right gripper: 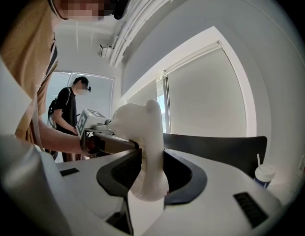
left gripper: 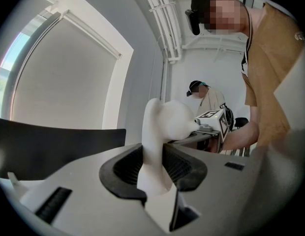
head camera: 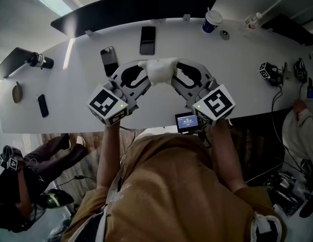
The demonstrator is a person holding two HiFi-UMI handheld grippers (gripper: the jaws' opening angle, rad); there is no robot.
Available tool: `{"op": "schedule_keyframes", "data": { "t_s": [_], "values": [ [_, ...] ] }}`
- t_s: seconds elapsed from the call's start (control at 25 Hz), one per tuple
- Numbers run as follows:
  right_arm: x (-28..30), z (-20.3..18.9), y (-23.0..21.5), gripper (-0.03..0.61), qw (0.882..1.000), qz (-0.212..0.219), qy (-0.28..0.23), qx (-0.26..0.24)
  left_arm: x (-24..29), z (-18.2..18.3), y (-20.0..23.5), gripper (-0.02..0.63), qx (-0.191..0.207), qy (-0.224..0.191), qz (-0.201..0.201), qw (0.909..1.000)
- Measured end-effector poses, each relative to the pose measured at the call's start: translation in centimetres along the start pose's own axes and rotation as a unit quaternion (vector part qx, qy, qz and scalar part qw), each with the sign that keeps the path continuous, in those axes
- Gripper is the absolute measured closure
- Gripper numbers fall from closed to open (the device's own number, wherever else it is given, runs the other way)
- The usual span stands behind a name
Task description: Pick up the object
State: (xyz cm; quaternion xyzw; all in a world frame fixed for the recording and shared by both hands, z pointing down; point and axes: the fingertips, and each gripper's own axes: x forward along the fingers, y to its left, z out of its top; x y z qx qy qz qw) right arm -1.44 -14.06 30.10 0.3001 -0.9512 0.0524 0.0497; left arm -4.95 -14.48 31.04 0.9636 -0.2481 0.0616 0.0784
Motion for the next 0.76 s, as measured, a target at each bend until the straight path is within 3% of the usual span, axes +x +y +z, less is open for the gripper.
{"op": "schedule_keyframes", "data": {
  "t_s": [0.76],
  "values": [
    [0.02, -0.44, -0.28, 0.439, 1.000, -0.003, 0.011, -0.006, 0.18, 0.14, 0.02, 0.485, 0.005, 0.000, 0.003, 1.0000]
  ]
}}
